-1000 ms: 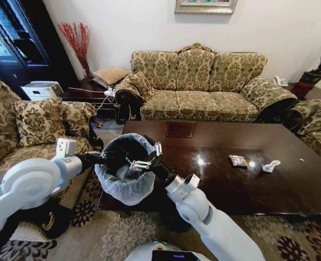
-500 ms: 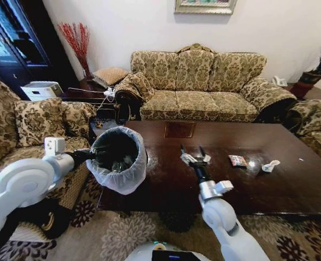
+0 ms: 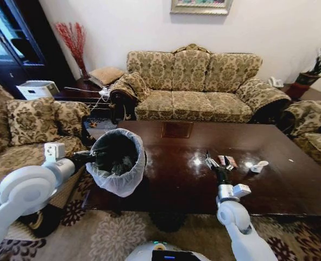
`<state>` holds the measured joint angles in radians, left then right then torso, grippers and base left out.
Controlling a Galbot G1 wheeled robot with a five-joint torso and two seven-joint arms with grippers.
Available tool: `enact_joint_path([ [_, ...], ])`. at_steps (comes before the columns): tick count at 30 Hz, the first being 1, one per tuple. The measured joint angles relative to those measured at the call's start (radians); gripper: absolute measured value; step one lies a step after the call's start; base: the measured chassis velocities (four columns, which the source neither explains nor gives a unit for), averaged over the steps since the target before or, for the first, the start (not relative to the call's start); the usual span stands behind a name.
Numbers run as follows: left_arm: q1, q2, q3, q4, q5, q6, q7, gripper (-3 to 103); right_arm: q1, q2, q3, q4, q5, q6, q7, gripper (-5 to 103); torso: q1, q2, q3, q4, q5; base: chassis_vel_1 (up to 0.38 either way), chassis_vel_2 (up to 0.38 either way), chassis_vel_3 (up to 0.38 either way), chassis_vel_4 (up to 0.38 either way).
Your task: Move to the front of the table and place the trash on the table into the trash bin.
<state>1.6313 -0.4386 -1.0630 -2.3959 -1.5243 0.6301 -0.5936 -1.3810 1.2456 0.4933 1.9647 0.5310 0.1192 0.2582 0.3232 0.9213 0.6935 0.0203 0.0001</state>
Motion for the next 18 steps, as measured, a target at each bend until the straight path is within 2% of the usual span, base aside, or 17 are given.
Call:
enact_joint_path([
  [1, 0.000, -0.001, 0.001, 0.000, 0.001, -0.001, 0.000, 0, 0.005, 0.002, 0.001, -0.013, -0.012, 0.006, 0.002, 100, 0.000, 0.000, 0.000, 0.0000, -0.0001, -0.291, -0.322, 0.309, 0.287],
  [3, 0.001, -0.008, 0.003, -0.004, 0.003, -0.004, 0.001, 0, 0.049, 0.011, 0.006, -0.122, -0.098, 0.048, 0.021, 100, 0.000, 0.000, 0.000, -0.0001, 0.0001, -0.300, -0.345, 0.314, 0.327],
  [7, 0.001, -0.018, 0.008, -0.008, 0.005, -0.007, 0.006, 0, 0.121, 0.017, 0.009, -0.255, -0.151, 0.067, 0.039, 100, 0.000, 0.000, 0.000, -0.0001, 0.0005, -0.292, -0.310, 0.294, 0.314],
  [12, 0.003, -0.026, 0.016, -0.009, 0.019, -0.013, 0.022, 0, 0.208, -0.017, -0.010, -0.381, -0.117, 0.048, 0.001, 100, 0.000, 0.000, 0.000, -0.0003, 0.0011, -0.162, -0.172, 0.174, 0.160],
  [15, 0.007, -0.031, 0.016, -0.008, 0.024, -0.015, 0.028, 0, 0.260, -0.057, -0.026, -0.454, -0.054, 0.010, -0.064, 100, 0.000, 0.000, 0.000, -0.0003, -0.0002, -0.060, -0.013, 0.031, 0.015],
  [18, 0.006, -0.032, 0.021, 0.000, 0.032, -0.018, 0.030, 0, 0.276, -0.065, -0.045, -0.467, -0.007, -0.011, -0.097, 100, 0.000, 0.000, 0.000, 0.0003, -0.0014, 0.018, 0.014, -0.015, -0.006],
])
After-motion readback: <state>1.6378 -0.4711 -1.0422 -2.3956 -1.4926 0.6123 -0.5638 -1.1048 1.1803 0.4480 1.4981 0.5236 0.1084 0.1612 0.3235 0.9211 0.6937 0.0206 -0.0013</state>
